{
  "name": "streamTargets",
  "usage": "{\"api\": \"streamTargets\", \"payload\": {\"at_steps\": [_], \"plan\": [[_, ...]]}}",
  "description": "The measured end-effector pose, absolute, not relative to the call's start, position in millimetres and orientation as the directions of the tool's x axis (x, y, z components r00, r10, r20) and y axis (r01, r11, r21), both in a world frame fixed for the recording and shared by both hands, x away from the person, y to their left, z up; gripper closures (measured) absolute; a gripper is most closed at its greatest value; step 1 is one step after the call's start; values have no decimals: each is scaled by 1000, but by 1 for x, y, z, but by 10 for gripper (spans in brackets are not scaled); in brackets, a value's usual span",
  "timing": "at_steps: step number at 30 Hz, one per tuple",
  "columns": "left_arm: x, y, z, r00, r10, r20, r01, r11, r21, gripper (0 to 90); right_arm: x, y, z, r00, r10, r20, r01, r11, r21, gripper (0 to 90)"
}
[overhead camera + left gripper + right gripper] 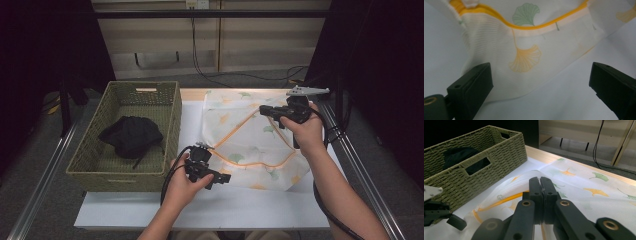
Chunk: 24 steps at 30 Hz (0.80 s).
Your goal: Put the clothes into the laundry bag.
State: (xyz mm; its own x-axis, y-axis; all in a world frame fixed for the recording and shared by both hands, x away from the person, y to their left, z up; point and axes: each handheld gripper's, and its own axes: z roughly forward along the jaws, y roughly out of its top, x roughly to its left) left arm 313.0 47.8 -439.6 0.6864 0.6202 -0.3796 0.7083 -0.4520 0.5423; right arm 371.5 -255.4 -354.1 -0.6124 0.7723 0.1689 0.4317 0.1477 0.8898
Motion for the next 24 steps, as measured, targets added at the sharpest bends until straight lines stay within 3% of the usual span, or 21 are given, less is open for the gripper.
{"api": "streamTargets", "payload": {"at_steps": [24], "plan": [[343,47,-374,721,587,-369,680,-495,541,40,370,-256,-357,-612,770,178,444,148,884,891]]}}
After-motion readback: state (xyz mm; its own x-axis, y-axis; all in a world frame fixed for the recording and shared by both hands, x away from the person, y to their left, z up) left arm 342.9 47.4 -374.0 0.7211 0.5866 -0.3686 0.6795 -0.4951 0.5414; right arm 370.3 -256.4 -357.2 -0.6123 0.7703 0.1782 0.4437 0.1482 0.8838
